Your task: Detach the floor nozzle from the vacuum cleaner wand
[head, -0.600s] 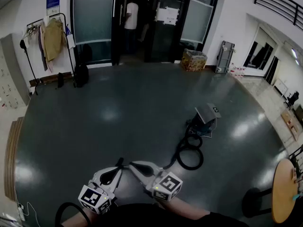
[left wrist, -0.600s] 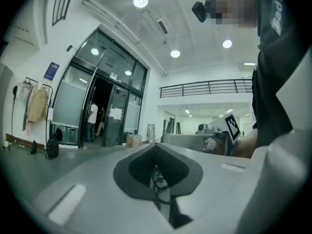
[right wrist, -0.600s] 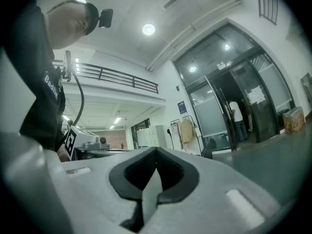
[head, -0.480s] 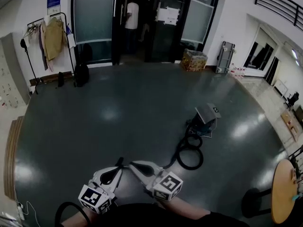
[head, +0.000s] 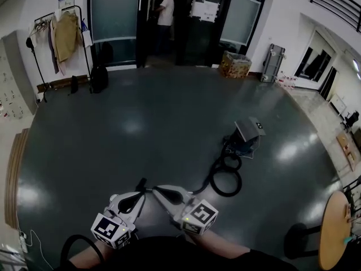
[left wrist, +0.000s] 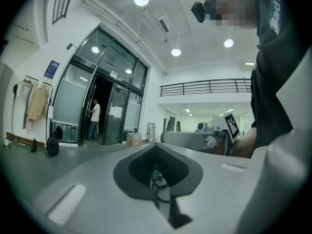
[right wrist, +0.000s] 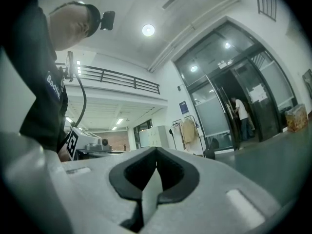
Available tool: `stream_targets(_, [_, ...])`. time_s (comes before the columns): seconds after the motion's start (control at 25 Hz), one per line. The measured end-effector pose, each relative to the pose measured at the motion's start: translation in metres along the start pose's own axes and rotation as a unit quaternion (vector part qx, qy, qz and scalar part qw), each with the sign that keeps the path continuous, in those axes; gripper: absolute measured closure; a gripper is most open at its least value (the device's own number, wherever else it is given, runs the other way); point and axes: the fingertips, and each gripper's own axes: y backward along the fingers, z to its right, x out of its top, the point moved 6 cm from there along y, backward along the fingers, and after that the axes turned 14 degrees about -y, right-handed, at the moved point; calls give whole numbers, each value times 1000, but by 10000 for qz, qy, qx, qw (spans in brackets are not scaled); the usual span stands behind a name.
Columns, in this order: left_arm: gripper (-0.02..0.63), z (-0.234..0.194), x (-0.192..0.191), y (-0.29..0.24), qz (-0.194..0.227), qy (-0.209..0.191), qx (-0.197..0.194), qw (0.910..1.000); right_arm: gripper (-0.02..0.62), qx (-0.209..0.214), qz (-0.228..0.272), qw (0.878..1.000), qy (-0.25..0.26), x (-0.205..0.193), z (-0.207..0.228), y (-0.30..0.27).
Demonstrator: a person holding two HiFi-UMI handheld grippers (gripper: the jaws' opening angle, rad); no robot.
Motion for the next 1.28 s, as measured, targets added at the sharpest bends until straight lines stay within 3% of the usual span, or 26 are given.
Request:
stream_targets(0.24, [604, 11, 4, -14, -217, -235, 171, 9993, 584, -29, 198, 9998, -93, 1, 24, 30])
stream_targets(0.44, [604, 5, -9, -6, -446, -484, 514, 9965, 584, 34, 5, 9996, -267, -16, 40, 30])
stream_targets(0.6, [604, -5, -22, 8, -608, -476, 502, 9958, 584, -160, -229, 9984, -490, -33, 45, 21])
stream_targets(0.76, [604, -50, -45, 14, -639, -443, 460, 9959, 581, -479, -372, 9964, -593, -49, 54, -9])
stream_targets(1.0, [604, -124, -84, 15, -678, -807, 299, 9940, 560, -928, -446, 9937, -432, -69, 73, -64])
stream_targets(1.28, [603, -168, -152, -17, -988, -1058, 166, 9893, 546, -1116, -551, 9908, -524, -107, 134, -90])
